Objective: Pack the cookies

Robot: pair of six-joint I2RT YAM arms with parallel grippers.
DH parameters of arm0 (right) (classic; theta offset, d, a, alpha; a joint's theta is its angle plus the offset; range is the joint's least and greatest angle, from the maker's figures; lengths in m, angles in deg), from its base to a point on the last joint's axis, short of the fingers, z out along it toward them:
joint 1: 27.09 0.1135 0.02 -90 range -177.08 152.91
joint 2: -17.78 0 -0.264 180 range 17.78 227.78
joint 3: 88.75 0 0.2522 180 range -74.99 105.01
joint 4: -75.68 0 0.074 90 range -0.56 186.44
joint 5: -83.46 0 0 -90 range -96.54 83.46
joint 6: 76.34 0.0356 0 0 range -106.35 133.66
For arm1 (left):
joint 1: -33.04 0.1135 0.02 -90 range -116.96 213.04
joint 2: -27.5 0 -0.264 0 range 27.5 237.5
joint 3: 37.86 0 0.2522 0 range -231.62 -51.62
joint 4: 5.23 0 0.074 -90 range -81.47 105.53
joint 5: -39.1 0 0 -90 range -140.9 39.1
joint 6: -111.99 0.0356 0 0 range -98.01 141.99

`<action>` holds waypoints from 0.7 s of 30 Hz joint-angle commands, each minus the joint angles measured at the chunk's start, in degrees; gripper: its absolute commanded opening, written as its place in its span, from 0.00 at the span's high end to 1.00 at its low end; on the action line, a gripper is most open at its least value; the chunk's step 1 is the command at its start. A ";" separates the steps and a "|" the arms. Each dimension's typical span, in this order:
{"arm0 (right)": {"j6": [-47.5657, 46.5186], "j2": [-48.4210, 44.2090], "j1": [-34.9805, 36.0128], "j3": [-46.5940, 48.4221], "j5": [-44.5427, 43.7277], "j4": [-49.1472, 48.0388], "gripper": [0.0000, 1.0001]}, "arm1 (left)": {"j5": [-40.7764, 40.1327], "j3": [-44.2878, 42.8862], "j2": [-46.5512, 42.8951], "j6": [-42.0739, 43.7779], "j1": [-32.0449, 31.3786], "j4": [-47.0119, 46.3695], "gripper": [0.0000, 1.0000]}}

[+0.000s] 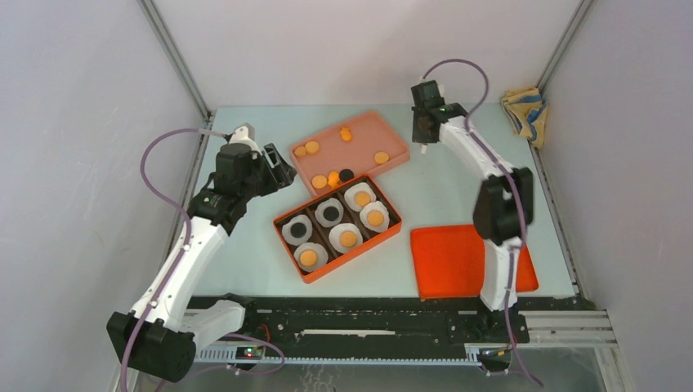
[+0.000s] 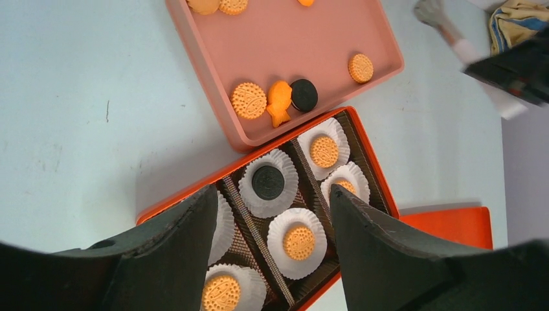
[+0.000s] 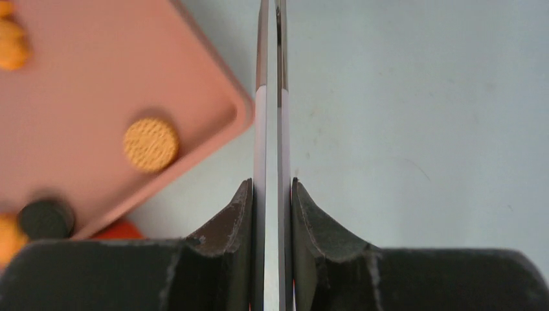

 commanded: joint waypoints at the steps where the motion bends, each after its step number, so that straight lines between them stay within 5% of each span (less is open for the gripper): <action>1: -4.07 16.56 -3.02 16.83 2.49 3.11 0.87 | 0.85 -1.67 0.18 0.15 0.22 -1.86 0.31; 5: -4.70 28.63 -5.93 33.57 2.37 12.79 0.87 | 0.60 -1.50 0.30 0.19 0.22 -1.86 0.31; 11: -6.55 23.94 -9.48 20.09 6.77 11.55 0.83 | 0.53 -1.15 2.26 0.18 0.21 -2.87 0.31; 16: -6.47 20.31 -11.09 13.56 4.70 11.87 0.42 | 2.02 -2.11 4.78 -0.40 0.22 -3.61 0.31; 21: -5.64 16.46 -11.66 11.36 6.77 8.93 0.31 | 2.47 -2.19 4.80 -0.53 0.22 -3.71 0.30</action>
